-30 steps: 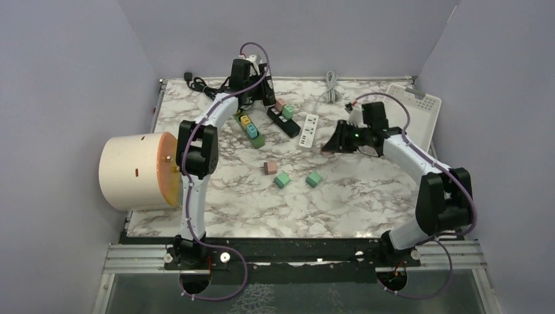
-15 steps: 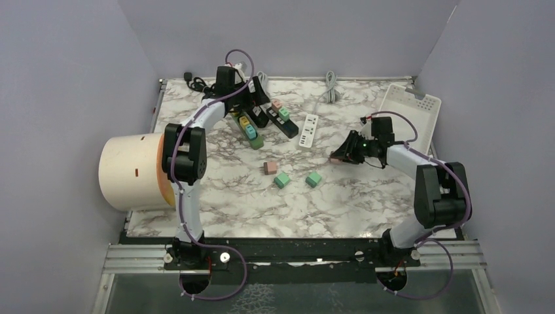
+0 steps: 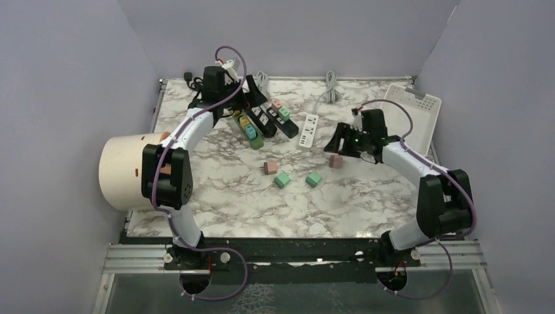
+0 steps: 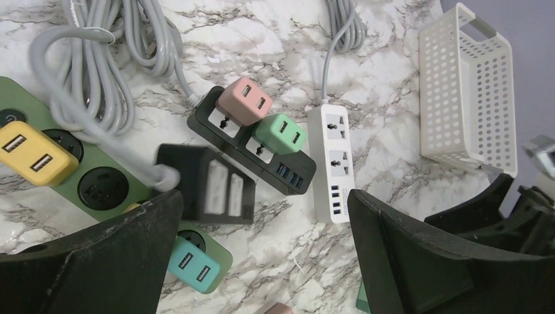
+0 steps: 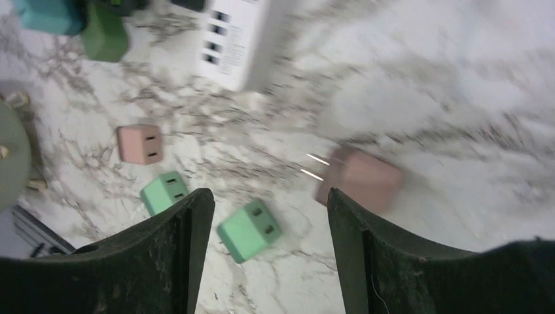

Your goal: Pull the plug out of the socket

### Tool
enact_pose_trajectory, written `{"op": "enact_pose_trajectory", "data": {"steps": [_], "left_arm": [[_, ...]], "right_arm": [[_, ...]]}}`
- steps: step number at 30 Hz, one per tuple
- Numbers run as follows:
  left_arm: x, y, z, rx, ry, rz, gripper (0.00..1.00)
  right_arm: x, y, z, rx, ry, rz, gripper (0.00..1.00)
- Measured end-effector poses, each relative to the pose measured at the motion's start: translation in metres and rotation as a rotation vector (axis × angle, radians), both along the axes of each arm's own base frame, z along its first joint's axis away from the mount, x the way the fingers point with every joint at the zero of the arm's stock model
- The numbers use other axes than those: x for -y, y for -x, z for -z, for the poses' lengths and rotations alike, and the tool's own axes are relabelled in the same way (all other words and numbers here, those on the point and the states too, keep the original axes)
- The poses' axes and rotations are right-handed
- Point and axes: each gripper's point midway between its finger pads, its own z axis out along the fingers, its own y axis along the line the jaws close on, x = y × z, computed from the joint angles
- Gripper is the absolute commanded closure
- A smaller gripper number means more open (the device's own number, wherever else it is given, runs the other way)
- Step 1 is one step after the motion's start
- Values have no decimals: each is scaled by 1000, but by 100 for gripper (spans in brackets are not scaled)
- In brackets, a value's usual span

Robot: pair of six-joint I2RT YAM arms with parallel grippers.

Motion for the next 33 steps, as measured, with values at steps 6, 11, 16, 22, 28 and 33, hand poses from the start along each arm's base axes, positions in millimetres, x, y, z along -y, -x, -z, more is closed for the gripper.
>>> {"op": "enact_pose_trajectory", "data": {"steps": [6,11,16,22,28,33], "left_arm": [[-5,16,-10,21,-3,-2,1],[-19,18,0,-9,-10,-31,1],[-45,24,8,-55,-19,-84,1],[-53,18,6,-66,-19,-100,1],[-49,-8,0,-51,-14,-95,1],[-45,-23,9,-75,-9,-81,1]], "right_arm": [[-103,-9,-75,315,138,-307,32],[-176,12,-57,391,238,-594,36],[-200,31,5,354,389,-853,38],[-198,30,20,391,455,-1018,38],[-216,23,6,498,424,-1144,38],[-223,26,20,486,410,-1246,39]]}}
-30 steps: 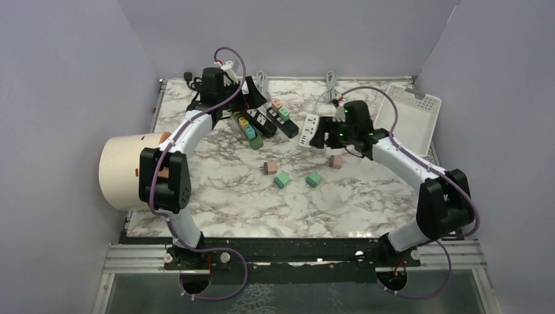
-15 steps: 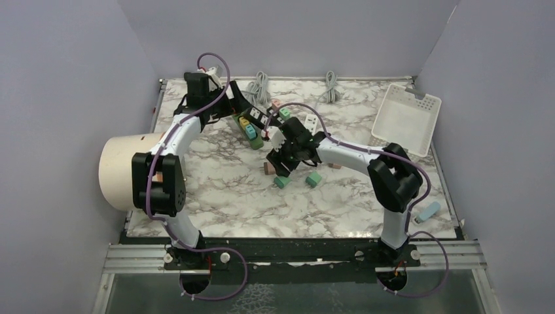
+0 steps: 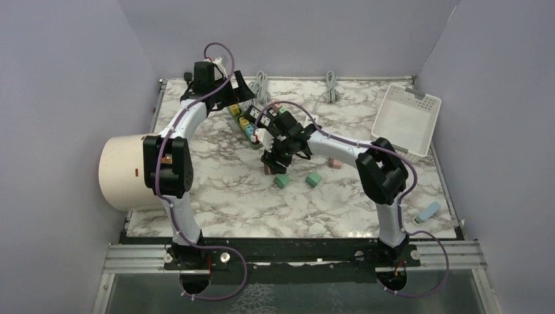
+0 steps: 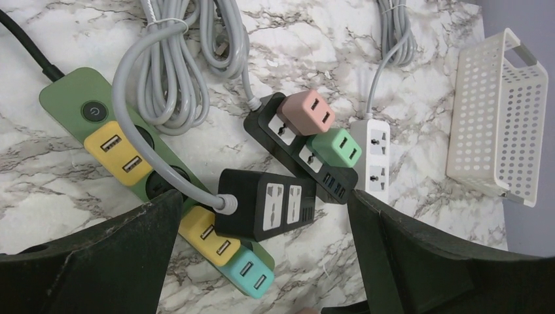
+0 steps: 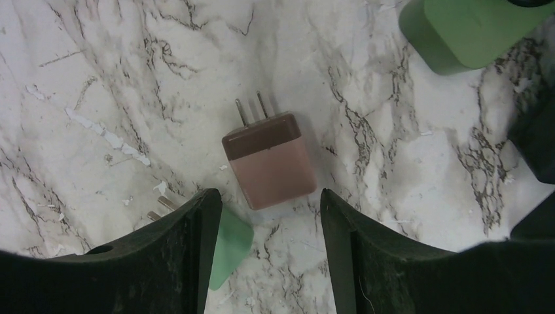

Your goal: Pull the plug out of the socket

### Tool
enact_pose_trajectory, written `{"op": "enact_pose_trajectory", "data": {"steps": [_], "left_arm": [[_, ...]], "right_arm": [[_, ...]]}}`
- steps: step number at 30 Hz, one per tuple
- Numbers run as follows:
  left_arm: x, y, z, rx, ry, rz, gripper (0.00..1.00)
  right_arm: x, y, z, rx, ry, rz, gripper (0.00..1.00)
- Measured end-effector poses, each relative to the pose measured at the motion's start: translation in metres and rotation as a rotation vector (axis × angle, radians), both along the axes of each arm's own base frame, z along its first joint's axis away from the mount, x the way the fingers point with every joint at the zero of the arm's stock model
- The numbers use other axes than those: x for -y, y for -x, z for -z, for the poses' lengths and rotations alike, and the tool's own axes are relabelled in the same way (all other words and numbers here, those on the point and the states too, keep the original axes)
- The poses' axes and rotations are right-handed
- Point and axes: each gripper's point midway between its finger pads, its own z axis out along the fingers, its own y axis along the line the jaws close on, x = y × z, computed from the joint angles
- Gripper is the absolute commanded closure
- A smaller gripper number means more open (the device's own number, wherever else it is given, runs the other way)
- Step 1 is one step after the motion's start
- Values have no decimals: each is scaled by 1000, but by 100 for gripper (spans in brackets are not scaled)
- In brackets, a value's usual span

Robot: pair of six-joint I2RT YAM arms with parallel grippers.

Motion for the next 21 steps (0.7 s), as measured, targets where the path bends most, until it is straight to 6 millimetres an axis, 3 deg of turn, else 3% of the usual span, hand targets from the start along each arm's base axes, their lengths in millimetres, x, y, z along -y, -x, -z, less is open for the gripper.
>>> {"op": "enact_pose_trajectory", "data": {"steps": [5,9,14,21], "left_arm": [[0,-5,26,-61,-7,-3,1],[-3,-3,42,-109,-23,-18,1],[-3,-9,54,-136,-24,-27,2],[-2,-20,61,-159,-21,-33,4]], "right_arm": [[-1,2,17,-37,39,-40,39],[-4,0,17,-35,39,-57,40],[-11,-6,13,-22,23,-76,40],[-16,-4,25,-57,33,-94,43]]}}
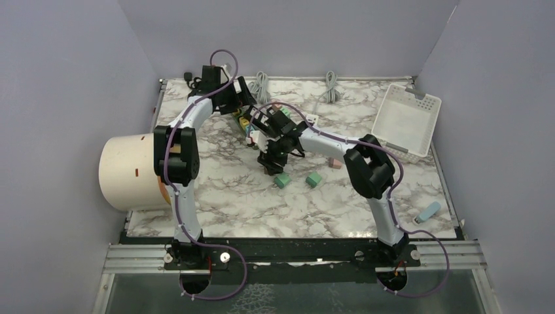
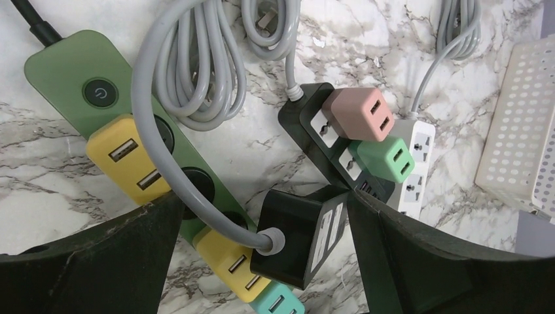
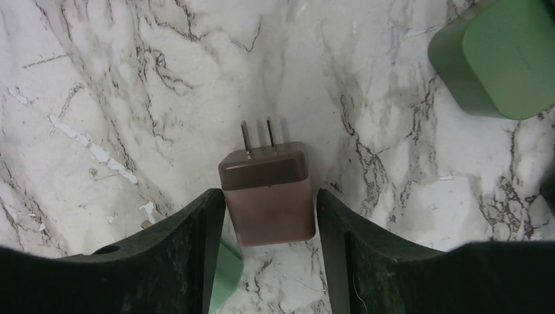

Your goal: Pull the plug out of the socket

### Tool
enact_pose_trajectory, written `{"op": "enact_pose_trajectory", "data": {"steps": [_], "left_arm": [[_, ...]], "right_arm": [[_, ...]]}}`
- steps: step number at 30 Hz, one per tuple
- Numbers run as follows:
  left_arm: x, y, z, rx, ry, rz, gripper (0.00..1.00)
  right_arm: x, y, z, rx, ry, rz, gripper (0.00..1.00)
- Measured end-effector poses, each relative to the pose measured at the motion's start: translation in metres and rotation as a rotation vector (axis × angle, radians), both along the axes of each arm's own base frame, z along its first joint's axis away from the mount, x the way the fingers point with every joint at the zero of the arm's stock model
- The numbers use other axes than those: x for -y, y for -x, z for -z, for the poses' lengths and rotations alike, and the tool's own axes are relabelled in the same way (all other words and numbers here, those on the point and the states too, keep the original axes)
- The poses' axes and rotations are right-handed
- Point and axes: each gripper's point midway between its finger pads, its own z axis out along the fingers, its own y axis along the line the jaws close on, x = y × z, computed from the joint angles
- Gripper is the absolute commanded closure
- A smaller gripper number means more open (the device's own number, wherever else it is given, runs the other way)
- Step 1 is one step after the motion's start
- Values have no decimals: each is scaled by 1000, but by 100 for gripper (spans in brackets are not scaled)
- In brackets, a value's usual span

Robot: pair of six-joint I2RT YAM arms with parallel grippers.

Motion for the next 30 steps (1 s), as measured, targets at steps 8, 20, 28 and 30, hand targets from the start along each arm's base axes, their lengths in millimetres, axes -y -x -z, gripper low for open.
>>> {"op": "enact_pose_trajectory", "data": {"steps": [8,20,28,30], "left_arm": [[10,-14,0,2,6,7,38],[12,-53,-16,43,16,-35,100],[-4,-101,-23,118,-28,-136,100],[-14,-109,-21,121,-37,-169,96]], "right_arm": [[-3,10,3,-25,15,-4,93],[1,12,-14,-27,-21,83,99],[65,-19,-121,260,-213,414,99],[95,-33,-142,321,-248,554,99]]}}
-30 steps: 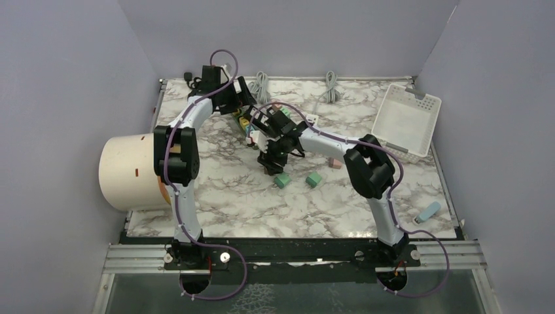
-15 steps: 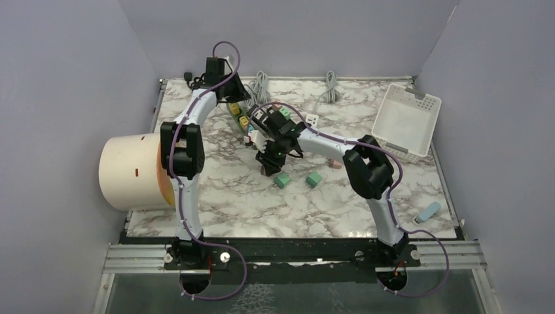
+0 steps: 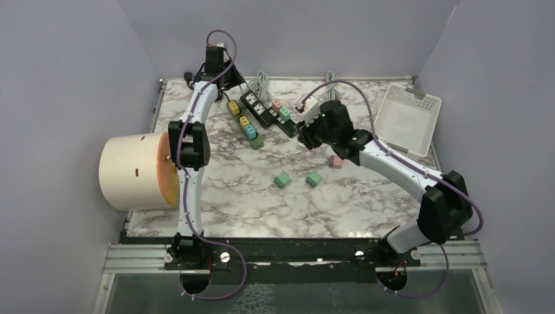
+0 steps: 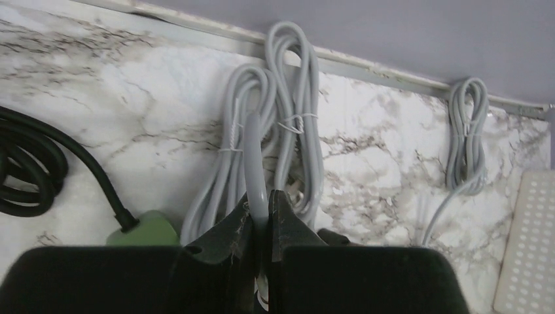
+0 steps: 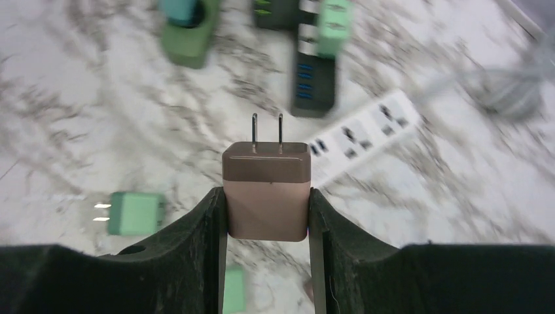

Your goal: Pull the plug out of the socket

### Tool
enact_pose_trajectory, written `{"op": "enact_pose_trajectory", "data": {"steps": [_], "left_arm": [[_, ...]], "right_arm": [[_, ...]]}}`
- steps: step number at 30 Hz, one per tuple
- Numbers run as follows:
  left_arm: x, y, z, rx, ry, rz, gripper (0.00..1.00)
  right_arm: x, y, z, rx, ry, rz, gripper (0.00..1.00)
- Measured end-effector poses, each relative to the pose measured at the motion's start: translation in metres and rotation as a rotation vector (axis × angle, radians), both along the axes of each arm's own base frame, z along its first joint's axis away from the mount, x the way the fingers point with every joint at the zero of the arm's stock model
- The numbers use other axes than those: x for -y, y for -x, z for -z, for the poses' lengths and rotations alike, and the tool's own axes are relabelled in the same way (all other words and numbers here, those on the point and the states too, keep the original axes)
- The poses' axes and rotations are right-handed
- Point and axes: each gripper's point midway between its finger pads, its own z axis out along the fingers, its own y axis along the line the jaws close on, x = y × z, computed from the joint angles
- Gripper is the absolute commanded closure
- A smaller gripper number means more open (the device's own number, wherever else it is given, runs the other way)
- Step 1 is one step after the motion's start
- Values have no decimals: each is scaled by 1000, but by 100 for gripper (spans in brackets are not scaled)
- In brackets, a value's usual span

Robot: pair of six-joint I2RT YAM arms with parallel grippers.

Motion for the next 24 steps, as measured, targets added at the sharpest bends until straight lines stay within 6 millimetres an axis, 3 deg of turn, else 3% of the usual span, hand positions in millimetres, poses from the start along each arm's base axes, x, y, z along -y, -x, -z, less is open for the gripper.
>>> {"op": "enact_pose_trajectory", "data": {"steps": [3,7,10,12,18,19,20,24], "left_arm": [[-20,-11,7,-1,-10,-59,85],[-51,-19,20,-17,-27,-133,41],[-72,-24,25,-20,-33,-177,13],[-82,-24,26,-26,-30,-195,7],[-90,-10,44,-79,-32,-192,6],[-88,-7,45,-85,-34,-181,6],[-87,-5,47,-91,-36,-176,6],[-80,12,34,-93,-66,-140,4]], "right_arm": [[54,-16,-7,11,-38,244,99],[125,-12,28,-75,-21,556,99],[156,12,63,-169,5,702,99],[171,28,81,-230,16,781,99],[204,49,112,-352,-23,994,98],[208,51,115,-363,-33,1027,93],[212,52,119,-374,-40,1055,81],[213,54,132,-432,-54,1103,27]]}}
